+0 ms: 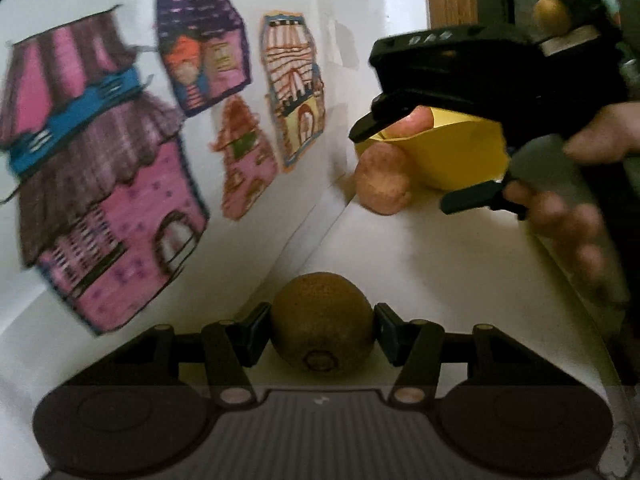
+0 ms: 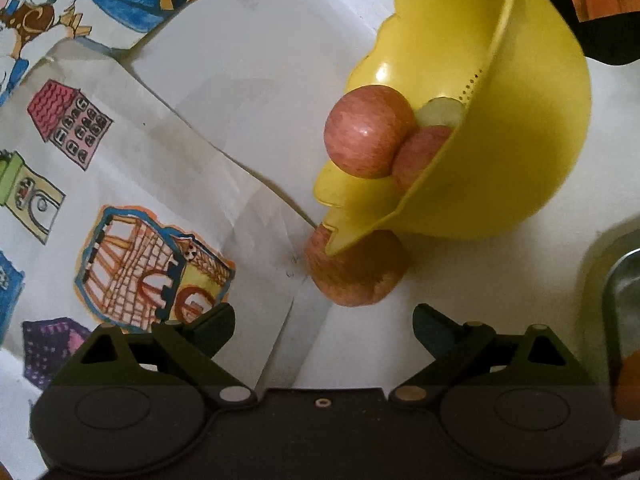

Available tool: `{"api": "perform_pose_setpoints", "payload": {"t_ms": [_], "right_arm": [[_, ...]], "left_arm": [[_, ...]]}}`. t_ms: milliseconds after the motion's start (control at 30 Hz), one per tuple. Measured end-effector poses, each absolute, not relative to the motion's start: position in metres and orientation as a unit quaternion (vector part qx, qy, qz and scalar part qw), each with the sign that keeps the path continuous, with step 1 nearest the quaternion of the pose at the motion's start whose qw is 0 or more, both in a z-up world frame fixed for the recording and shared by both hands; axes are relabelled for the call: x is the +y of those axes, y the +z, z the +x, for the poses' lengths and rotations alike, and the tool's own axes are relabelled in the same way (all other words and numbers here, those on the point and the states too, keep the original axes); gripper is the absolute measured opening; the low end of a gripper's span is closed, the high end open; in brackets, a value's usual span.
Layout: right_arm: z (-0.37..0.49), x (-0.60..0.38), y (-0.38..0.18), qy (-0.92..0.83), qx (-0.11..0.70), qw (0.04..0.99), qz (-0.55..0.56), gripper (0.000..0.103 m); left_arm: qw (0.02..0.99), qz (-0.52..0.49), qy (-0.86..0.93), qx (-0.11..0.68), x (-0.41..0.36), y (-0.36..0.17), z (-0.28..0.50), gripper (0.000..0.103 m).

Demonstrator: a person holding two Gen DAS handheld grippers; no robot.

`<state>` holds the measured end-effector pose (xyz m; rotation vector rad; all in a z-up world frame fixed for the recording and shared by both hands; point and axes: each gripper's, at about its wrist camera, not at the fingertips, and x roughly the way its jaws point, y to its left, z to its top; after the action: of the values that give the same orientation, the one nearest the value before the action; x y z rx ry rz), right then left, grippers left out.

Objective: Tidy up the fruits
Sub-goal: 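Close the right tool on the red apple by the colander while the left tool holds the kiwi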

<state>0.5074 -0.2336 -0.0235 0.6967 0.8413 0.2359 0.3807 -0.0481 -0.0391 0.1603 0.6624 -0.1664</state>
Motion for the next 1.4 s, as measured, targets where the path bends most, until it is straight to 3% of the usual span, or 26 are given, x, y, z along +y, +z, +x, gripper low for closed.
{"api": "perform_pose_setpoints", "payload": {"t_ms": [233, 867, 933, 1033, 1400], "right_arm": [[0.509, -0.230, -0.039, 0.074, 0.361, 0.851, 0.375, 0.091], [0.526, -0.223, -0.058, 0.064, 0.346, 0.863, 0.362, 0.083], [0.528, -0.222, -0.058, 0.060, 0.344, 0.865, 0.360, 0.080], [0.530, -0.223, -0.060, 0.048, 0.346, 0.870, 0.348, 0.067], [0.512, -0.227, -0.047, 0.069, 0.358, 0.870, 0.332, 0.053]], "left_arm": [[0.938, 0.073, -0.088, 0.328, -0.051, -0.037, 0.374, 0.060], [0.938, 0.069, -0.093, 0.326, -0.050, -0.035, 0.370, 0.060], [0.938, 0.069, -0.092, 0.326, -0.051, -0.035, 0.367, 0.060], [0.938, 0.068, -0.091, 0.326, -0.051, -0.035, 0.370, 0.060], [0.937, 0.066, -0.094, 0.331, -0.050, -0.033, 0.360, 0.060]]}}
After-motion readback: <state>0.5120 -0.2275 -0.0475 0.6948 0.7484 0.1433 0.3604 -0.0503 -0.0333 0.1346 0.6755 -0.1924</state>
